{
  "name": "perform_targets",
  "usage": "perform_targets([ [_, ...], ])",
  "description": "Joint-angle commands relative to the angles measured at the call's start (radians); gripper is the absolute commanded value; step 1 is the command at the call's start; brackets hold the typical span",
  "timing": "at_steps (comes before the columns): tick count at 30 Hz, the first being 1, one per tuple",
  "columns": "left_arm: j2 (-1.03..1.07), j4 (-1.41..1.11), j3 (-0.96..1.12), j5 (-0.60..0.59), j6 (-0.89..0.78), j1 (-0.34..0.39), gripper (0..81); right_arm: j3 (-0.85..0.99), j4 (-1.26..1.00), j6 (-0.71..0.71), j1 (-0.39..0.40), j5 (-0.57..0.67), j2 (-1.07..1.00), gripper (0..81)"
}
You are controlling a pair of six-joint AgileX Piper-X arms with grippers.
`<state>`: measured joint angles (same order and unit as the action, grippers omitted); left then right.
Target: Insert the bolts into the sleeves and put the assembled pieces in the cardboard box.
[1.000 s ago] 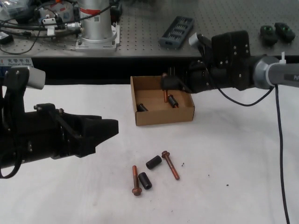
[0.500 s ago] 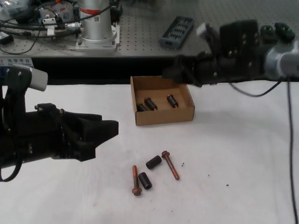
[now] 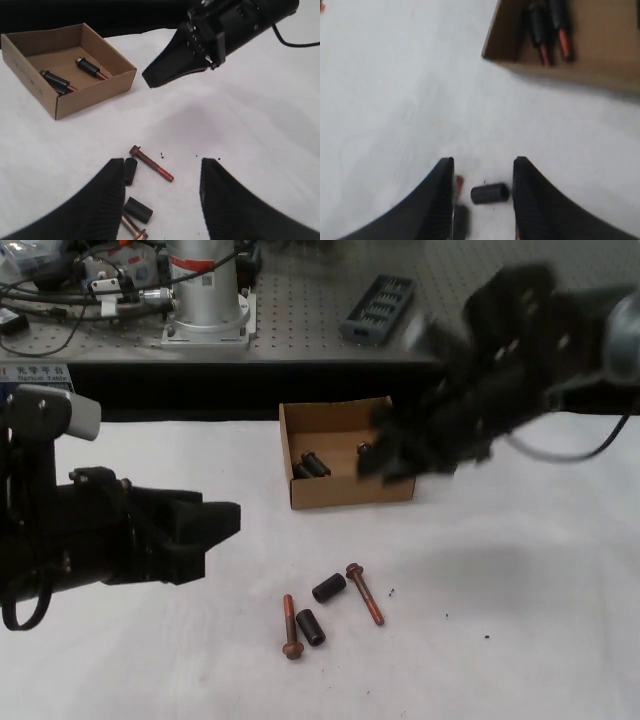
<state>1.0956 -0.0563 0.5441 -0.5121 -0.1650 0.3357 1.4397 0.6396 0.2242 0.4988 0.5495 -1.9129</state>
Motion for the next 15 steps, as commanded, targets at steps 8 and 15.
perform_targets([
  [8, -0.088, -0.03, 0.003, 0.122, 0.069, -0.054, 34.7, -0.018, 0.162, -0.062, 0.218, -0.207, 0.019, 25.9],
  [15, -0.171, 0.07, 0.003, 0.142, 0.075, -0.143, 34.7, -0.018, 0.189, -0.061, 0.305, -0.443, 0.019, 25.9],
])
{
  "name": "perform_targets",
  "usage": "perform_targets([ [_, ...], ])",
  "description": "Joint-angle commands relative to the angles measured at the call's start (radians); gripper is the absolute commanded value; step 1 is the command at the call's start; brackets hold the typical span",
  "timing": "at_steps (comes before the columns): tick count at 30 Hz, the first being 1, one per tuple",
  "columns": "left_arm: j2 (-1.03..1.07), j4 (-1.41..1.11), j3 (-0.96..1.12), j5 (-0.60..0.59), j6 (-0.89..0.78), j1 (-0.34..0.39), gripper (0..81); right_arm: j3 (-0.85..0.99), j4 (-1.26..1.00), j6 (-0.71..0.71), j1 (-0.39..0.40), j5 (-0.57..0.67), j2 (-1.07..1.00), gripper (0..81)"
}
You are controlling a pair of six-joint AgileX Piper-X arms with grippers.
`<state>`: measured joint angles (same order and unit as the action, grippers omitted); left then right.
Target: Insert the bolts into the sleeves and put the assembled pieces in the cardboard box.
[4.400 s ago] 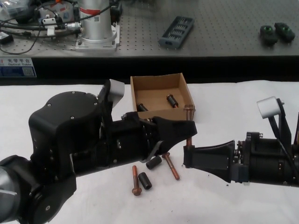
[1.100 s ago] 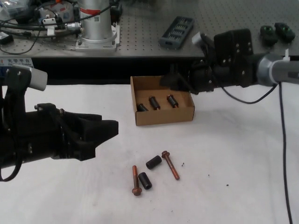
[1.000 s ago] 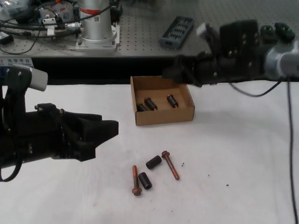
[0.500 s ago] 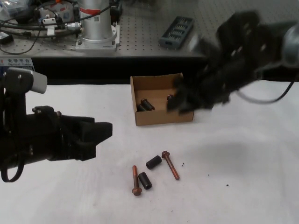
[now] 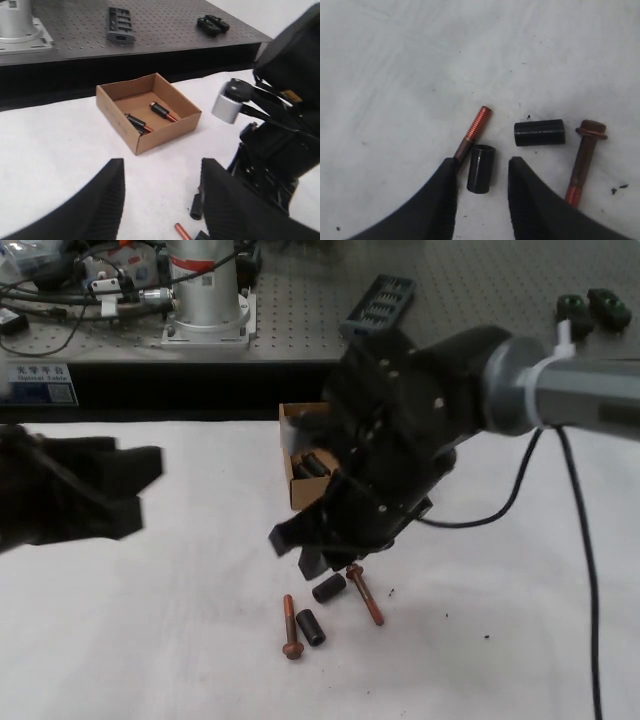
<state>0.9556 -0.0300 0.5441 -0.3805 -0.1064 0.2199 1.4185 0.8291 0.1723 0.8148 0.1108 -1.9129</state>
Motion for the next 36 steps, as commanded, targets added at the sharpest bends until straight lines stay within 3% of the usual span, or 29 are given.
perform_targets([
  [1, -0.036, 0.055, 0.003, 0.011, 0.016, -0.029, 34.7, 0.004, 0.005, -0.01, -0.001, -0.026, 0.019, 25.9],
  [6, -0.043, 0.066, 0.003, 0.01, 0.048, -0.029, 34.7, 0.004, 0.019, -0.01, 0.034, -0.111, 0.013, 25.9],
  [20, -0.06, 0.07, 0.003, 0.01, 0.064, -0.029, 34.7, 0.001, 0.027, 0.017, 0.054, -0.117, -0.019, 25.9],
  [36, -0.06, 0.089, 0.003, 0.01, 0.064, -0.029, 34.7, 0.001, 0.033, 0.079, 0.111, -0.001, -0.07, 25.9],
])
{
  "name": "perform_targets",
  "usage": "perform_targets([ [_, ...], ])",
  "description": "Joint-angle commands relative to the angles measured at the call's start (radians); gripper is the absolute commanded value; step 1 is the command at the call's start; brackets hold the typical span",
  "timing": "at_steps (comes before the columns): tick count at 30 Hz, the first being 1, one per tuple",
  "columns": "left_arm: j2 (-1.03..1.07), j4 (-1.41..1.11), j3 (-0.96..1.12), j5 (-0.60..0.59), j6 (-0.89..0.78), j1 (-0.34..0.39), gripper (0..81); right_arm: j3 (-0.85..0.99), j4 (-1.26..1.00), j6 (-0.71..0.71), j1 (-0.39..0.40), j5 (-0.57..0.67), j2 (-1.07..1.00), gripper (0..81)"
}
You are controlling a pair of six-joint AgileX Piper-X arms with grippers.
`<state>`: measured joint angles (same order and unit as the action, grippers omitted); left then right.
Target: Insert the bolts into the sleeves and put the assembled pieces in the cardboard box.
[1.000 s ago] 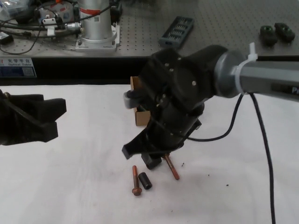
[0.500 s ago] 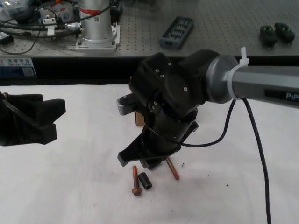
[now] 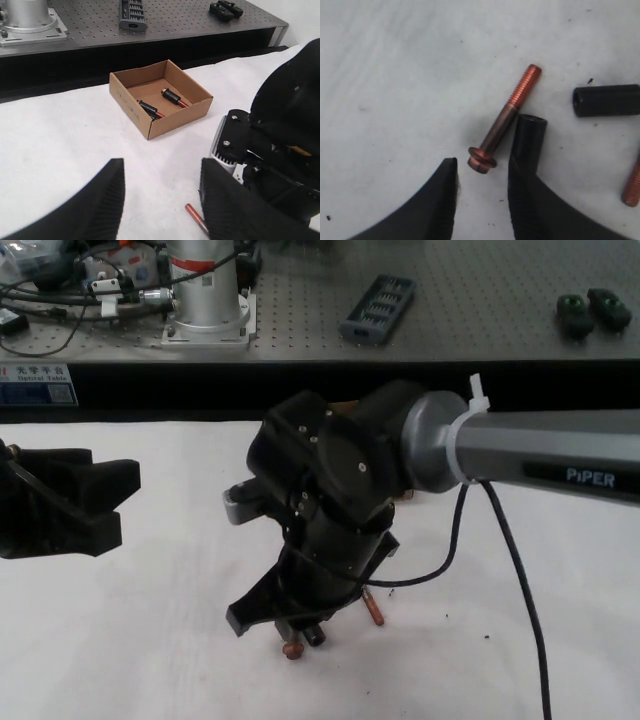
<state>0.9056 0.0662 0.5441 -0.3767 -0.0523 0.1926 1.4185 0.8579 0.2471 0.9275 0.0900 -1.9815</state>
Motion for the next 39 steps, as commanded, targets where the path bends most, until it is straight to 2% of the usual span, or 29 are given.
perform_targets([
  [1, -0.01, -0.007, 0.003, 0.006, 0.01, -0.001, 34.7, 0.001, 0.009, 0.014, 0.002, 0.023, -0.009, 25.9],
  [8, -0.01, -0.007, 0.003, 0.006, 0.01, -0.001, 34.7, 0.001, 0.004, 0.056, 0.006, -0.013, -0.022, 25.9],
  [31, -0.01, -0.007, 0.003, 0.006, 0.01, -0.001, 34.7, 0.004, -0.051, 0.157, 0.003, 0.011, -0.061, 24.6],
  [34, -0.01, -0.007, 0.003, 0.006, 0.01, -0.001, 34.7, 0.004, -0.044, 0.157, 0.003, 0.01, -0.061, 20.7],
  [39, -0.027, -0.007, 0.003, 0.006, 0.01, -0.001, 34.7, 0.004, -0.008, 0.142, 0.003, 0.01, -0.061, 5.9],
])
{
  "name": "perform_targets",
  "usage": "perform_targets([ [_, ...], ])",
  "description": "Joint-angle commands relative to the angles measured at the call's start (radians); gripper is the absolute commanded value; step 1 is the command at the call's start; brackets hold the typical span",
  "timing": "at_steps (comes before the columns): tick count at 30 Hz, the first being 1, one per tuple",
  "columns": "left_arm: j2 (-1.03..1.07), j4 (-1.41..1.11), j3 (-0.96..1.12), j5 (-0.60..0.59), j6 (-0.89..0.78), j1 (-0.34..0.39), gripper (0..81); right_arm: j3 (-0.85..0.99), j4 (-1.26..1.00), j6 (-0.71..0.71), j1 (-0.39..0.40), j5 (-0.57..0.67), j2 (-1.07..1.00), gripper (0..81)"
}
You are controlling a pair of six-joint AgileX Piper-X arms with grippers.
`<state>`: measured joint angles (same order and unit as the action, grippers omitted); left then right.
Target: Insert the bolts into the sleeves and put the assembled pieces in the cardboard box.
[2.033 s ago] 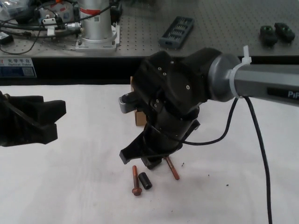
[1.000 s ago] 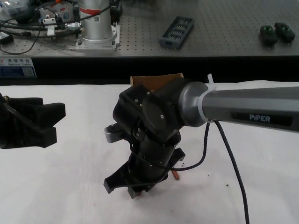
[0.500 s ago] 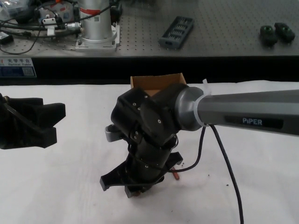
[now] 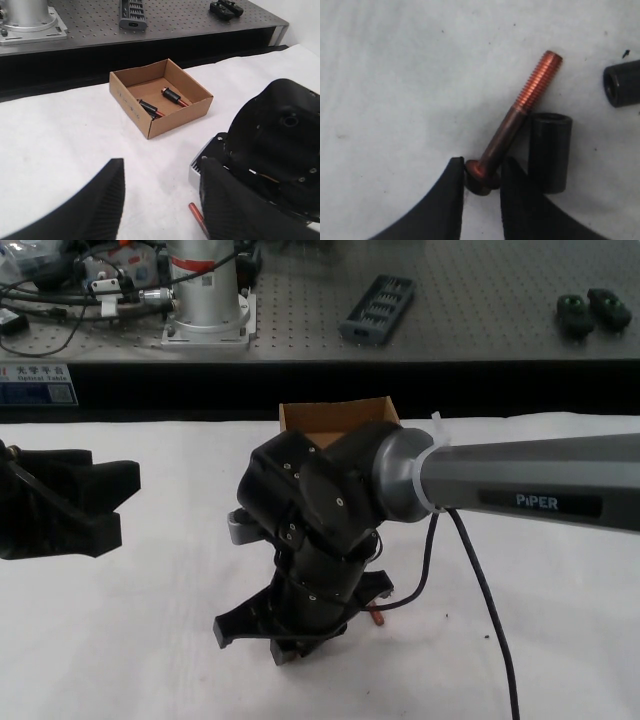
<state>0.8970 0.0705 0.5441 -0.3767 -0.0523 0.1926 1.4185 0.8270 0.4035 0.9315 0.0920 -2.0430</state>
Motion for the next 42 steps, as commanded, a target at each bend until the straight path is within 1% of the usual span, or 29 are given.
perform_targets([
  [1, -0.025, -0.012, 0.003, 0.006, 0.01, -0.001, 34.7, 0.004, 0.029, -0.034, -0.001, 0.008, 0.0, 4.1],
  [6, -0.04, -0.012, 0.003, 0.006, 0.01, -0.001, 34.7, 0.004, 0.092, -0.137, -0.001, -0.007, 0.0, 3.4],
  [12, -0.039, -0.012, 0.003, 0.006, 0.011, -0.001, 34.7, 0.004, 0.268, -0.403, 0.002, -0.098, 0.0, 3.4],
  [15, -0.039, -0.012, 0.003, 0.006, 0.011, -0.001, 34.7, 0.004, 0.31, -0.436, 0.002, -0.101, 0.008, 3.4],
  [20, -0.039, -0.012, 0.003, 0.009, 0.04, -0.001, 34.7, 0.004, 0.355, -0.557, 0.015, -0.105, 0.053, 3.4],
  [23, -0.039, -0.012, 0.003, 0.024, 0.079, -0.001, 34.7, 0.004, 0.373, -0.652, 0.035, -0.082, 0.091, 3.4],
  [26, -0.039, -0.012, 0.003, 0.032, 0.098, -0.001, 34.7, 0.004, 0.393, -0.76, 0.056, -0.013, 0.121, 3.4],
  [29, -0.039, -0.012, 0.003, 0.032, 0.105, -0.001, 34.7, 0.002, 0.395, -0.836, 0.082, 0.033, 0.143, 3.4],
  [33, -0.039, -0.021, 0.003, 0.036, 0.124, -0.001, 34.7, -0.012, 0.426, -0.878, 0.109, 0.038, 0.147, 3.4],
  [37, -0.039, -0.023, 0.003, 0.06, 0.187, -0.001, 34.7, -0.062, 0.447, -0.895, 0.119, 0.061, 0.147, 3.4],
  [38, -0.039, -0.022, 0.003, 0.06, 0.211, -0.001, 34.7, -0.075, 0.447, -0.895, 0.119, 0.061, 0.147, 3.9],
  [40, -0.039, -0.022, 0.003, 0.06, 0.254, -0.001, 34.7, -0.091, 0.447, -0.895, 0.119, 0.059, 0.147, 8.0],
  [42, -0.039, -0.022, 0.003, 0.06, 0.304, -0.001, 34.7, -0.1, 0.451, -0.895, 0.119, 0.056, 0.152, 17.7],
])
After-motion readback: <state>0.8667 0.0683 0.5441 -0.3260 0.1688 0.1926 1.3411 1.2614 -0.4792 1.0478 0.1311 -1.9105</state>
